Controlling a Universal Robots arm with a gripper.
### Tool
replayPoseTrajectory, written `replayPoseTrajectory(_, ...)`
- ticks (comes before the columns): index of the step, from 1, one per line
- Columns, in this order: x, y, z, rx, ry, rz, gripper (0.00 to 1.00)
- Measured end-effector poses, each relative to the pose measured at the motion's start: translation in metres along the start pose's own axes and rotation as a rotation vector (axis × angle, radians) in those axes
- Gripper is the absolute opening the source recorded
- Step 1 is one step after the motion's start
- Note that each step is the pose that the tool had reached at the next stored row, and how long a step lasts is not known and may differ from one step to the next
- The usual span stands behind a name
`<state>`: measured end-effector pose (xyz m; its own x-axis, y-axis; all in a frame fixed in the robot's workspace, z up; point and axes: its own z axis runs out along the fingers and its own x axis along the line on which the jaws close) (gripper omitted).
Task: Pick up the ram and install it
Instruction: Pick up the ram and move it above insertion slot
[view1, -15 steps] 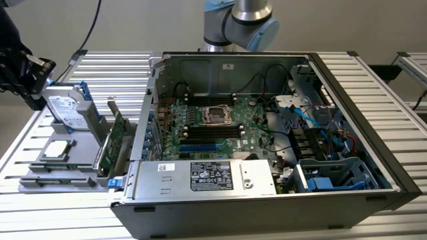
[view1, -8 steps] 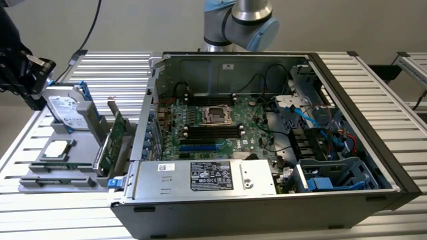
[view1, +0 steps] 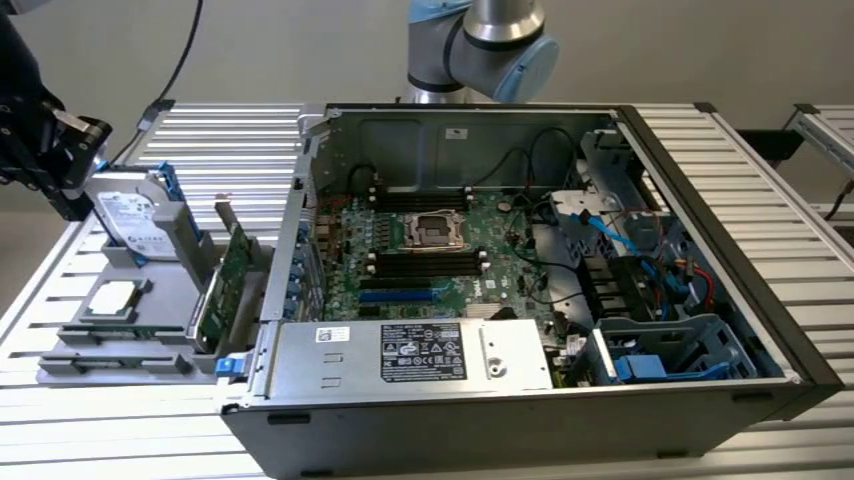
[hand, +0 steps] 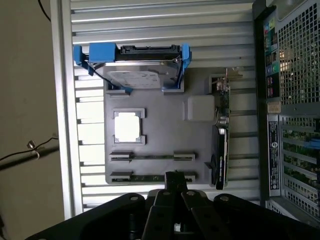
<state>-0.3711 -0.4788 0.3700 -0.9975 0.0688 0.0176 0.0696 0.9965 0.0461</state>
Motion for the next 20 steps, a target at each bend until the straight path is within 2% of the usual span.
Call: replayPoseTrajectory(20, 0.0003, -0.0005, 0.0104, 0.0062, 0.0165, -0.357, 0.11)
